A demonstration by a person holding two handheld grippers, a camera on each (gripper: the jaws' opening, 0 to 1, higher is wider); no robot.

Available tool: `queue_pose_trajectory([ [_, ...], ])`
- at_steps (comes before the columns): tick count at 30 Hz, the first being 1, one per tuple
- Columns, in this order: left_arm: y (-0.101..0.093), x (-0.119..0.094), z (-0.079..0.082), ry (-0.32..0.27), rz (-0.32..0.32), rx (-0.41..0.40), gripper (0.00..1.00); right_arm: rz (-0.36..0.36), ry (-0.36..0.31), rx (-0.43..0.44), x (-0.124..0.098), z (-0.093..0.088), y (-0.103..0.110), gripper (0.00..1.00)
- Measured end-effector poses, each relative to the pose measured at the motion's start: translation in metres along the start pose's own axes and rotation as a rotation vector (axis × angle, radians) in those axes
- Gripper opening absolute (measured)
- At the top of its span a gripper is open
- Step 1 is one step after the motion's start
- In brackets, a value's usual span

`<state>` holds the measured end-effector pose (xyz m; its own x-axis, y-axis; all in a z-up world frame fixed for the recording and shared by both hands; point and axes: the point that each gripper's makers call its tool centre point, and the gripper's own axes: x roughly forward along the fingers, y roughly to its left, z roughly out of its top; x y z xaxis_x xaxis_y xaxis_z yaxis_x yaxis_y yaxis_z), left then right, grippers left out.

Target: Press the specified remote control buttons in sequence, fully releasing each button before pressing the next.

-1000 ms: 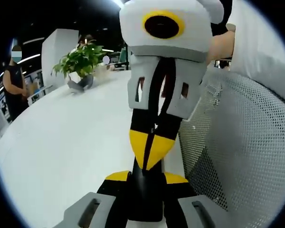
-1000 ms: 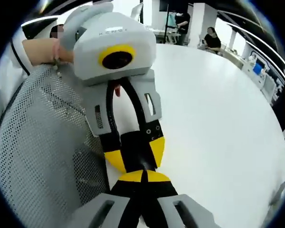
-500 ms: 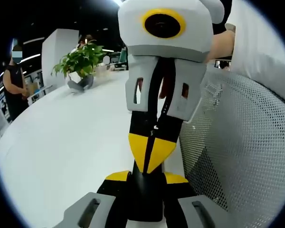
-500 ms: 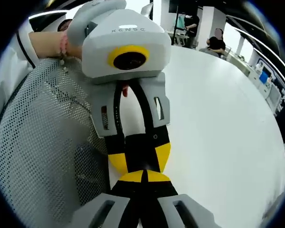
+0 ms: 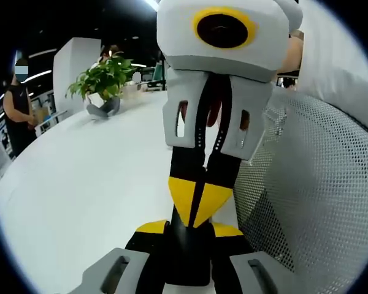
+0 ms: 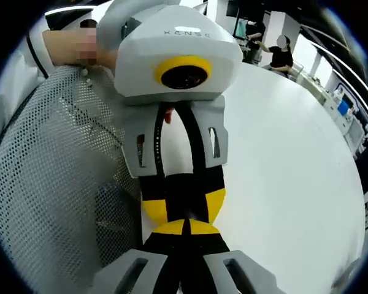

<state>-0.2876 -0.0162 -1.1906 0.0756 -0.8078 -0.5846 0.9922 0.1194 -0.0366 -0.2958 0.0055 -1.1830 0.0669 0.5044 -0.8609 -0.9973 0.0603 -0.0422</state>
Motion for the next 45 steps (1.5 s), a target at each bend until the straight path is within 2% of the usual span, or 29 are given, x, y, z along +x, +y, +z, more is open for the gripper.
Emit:
queue_pose_trajectory([
  [5,0.000,0.000,0.000,0.000,0.001,0.000,0.25,-0.010,-0.011,0.025,-0.001,0.000,-0.001,0.00],
  [7,0.000,0.000,0.000,-0.002,0.001,-0.005,0.25,0.008,-0.030,0.057,-0.001,0.000,-0.002,0.00],
  [9,0.000,0.000,0.000,-0.004,0.002,-0.011,0.25,0.034,-0.055,0.129,-0.001,0.001,-0.002,0.00],
  [13,0.000,0.000,0.001,-0.010,0.006,-0.036,0.25,0.057,-0.082,0.151,-0.003,0.000,-0.003,0.00],
  [17,0.000,0.000,0.001,-0.015,0.007,-0.050,0.25,0.121,-0.094,0.262,-0.004,0.002,0.002,0.01],
  [22,0.000,-0.001,0.002,-0.016,0.007,-0.050,0.25,0.110,-0.093,0.186,-0.005,-0.001,0.001,0.02],
  [24,0.000,-0.001,0.002,-0.015,0.008,-0.047,0.25,0.123,-0.100,0.169,-0.007,-0.002,0.004,0.07],
  [25,0.000,-0.001,0.001,-0.013,0.005,-0.040,0.25,0.125,-0.121,0.111,-0.008,0.000,0.004,0.08],
  [27,0.000,-0.001,0.001,-0.014,0.006,-0.040,0.25,0.114,-0.088,0.068,-0.010,-0.009,0.004,0.14],
  [30,0.000,0.000,0.001,-0.013,0.006,-0.039,0.25,0.100,-0.060,0.072,-0.011,-0.021,-0.001,0.23],
  [33,0.001,0.000,0.001,-0.013,0.006,-0.039,0.25,0.088,-0.056,0.072,-0.014,-0.028,-0.007,0.21],
  [38,0.001,0.001,0.001,-0.013,0.009,-0.039,0.25,0.097,-0.074,0.086,-0.020,-0.038,-0.007,0.26],
  [43,0.000,0.001,0.001,-0.010,0.014,-0.027,0.25,0.080,-0.054,0.109,-0.020,-0.054,-0.010,0.24],
  [45,0.000,0.001,0.001,-0.012,0.015,-0.029,0.25,0.070,-0.081,0.134,-0.020,-0.055,-0.010,0.25],
])
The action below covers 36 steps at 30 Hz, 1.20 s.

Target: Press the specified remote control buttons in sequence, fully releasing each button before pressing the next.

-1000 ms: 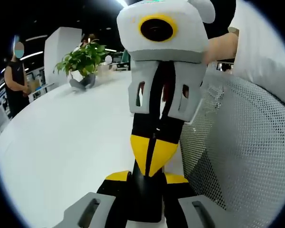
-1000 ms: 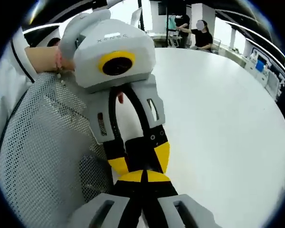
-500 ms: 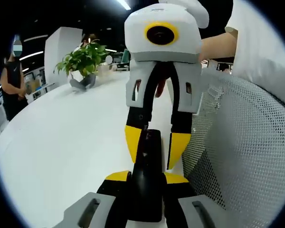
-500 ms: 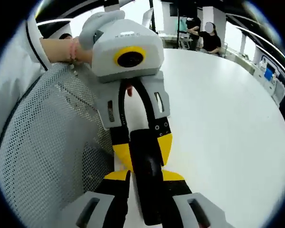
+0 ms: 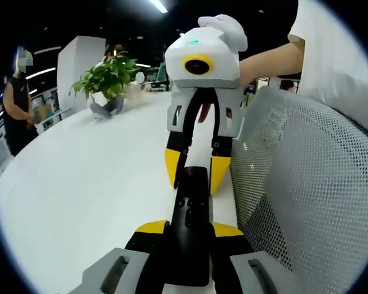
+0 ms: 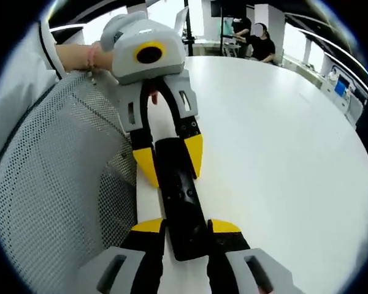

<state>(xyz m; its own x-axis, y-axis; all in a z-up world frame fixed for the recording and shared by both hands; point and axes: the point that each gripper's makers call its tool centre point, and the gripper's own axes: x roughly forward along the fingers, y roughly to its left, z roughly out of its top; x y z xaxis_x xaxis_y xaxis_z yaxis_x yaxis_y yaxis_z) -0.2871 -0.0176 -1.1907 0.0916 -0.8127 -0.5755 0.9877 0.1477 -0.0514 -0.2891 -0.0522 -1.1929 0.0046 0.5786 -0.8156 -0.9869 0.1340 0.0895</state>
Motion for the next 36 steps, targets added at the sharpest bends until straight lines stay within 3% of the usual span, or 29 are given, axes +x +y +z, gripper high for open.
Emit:
queue_pose_trajectory([
  [6,-0.001,0.000,0.000,-0.001,-0.002,0.015,0.25,-0.025,-0.030,-0.005,0.003,0.004,0.002,0.24],
  [9,-0.001,0.001,0.000,0.009,0.000,0.045,0.25,-0.056,-0.006,-0.064,0.004,0.003,0.002,0.23],
  [14,0.000,0.000,0.001,0.052,0.006,0.011,0.26,-0.064,0.014,-0.083,0.004,0.004,0.001,0.22],
  [18,0.004,-0.004,0.002,0.049,0.027,-0.061,0.36,-0.071,-0.001,-0.067,0.004,0.004,-0.001,0.21],
  [21,0.006,-0.011,0.005,0.039,0.037,-0.087,0.35,-0.074,-0.007,-0.061,0.004,0.004,-0.001,0.21],
  [25,0.018,-0.024,0.013,-0.002,0.085,-0.142,0.39,-0.072,-0.008,-0.063,0.004,0.004,-0.001,0.21],
  [29,0.025,-0.039,0.028,-0.079,0.114,-0.212,0.53,-0.071,-0.007,-0.068,0.003,0.004,-0.001,0.21],
  [36,0.026,-0.081,0.046,-0.184,0.215,-0.209,0.67,-0.060,-0.021,-0.054,0.003,0.003,-0.001,0.21],
])
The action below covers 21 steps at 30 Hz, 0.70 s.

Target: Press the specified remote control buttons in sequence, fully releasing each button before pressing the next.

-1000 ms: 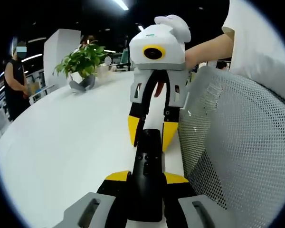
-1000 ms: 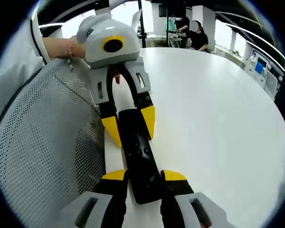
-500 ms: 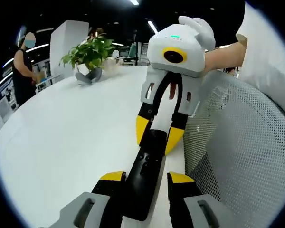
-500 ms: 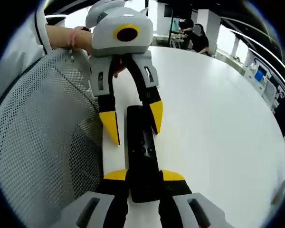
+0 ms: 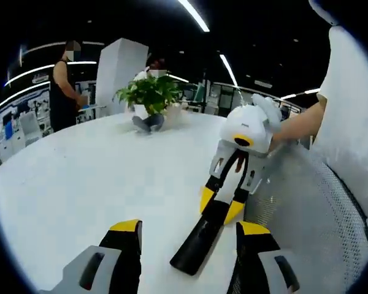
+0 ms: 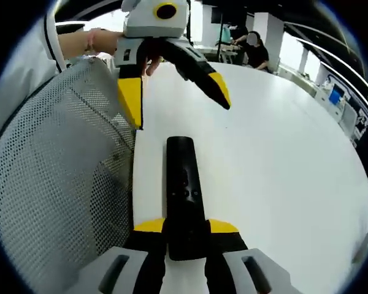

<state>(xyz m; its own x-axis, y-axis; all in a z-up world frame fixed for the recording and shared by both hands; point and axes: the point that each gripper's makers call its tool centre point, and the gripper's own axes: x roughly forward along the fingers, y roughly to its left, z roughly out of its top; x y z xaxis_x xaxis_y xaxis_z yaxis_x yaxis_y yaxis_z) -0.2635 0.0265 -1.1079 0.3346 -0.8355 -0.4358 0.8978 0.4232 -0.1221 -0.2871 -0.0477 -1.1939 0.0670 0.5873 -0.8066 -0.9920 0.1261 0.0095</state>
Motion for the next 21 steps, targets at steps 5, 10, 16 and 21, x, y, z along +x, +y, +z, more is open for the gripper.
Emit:
queue_pose_trajectory([
  [5,0.004,-0.023,0.026,-0.140,0.105,-0.028,0.81,0.002,-0.005,0.008,0.000,0.000,0.000,0.21],
  [10,0.001,-0.052,0.071,-0.380,0.196,-0.026,0.92,0.005,-0.008,0.019,0.000,0.001,0.000,0.21],
  [16,0.014,-0.085,0.093,-0.542,0.364,-0.075,1.00,0.009,-0.009,0.033,0.000,0.001,0.000,0.21],
  [21,0.026,-0.101,0.080,-0.543,0.529,-0.056,1.00,0.018,-0.001,0.023,0.000,0.001,0.000,0.21],
])
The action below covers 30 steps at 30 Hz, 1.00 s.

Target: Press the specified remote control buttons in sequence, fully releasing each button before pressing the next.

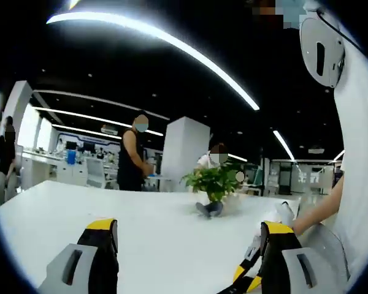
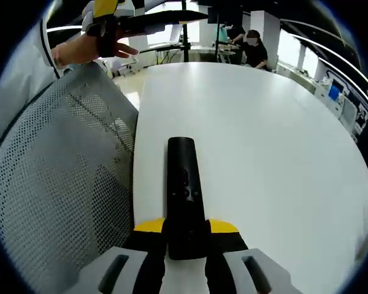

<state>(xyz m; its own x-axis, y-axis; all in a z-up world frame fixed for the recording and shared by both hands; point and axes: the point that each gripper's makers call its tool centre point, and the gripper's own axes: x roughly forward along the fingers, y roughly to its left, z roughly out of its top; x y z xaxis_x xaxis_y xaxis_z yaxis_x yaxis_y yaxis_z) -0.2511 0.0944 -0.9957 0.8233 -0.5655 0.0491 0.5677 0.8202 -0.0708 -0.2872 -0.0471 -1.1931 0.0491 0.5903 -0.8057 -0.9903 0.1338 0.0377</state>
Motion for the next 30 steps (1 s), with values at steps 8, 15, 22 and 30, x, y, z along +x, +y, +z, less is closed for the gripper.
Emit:
queue_pose_trajectory([
  [8,0.010,-0.009,-0.018,0.020,0.086,0.136,1.00,0.010,0.018,0.022,-0.002,0.008,-0.001,0.23],
  [15,-0.009,-0.001,-0.029,0.052,0.014,0.132,0.98,0.019,0.050,0.005,0.001,0.008,-0.003,0.21],
  [22,0.006,-0.006,-0.014,-0.031,0.087,0.093,1.00,0.044,0.082,-0.041,0.001,0.007,-0.008,0.21],
  [30,0.007,-0.004,-0.011,-0.060,0.107,0.098,1.00,0.067,0.115,-0.059,0.000,0.005,-0.030,0.21],
])
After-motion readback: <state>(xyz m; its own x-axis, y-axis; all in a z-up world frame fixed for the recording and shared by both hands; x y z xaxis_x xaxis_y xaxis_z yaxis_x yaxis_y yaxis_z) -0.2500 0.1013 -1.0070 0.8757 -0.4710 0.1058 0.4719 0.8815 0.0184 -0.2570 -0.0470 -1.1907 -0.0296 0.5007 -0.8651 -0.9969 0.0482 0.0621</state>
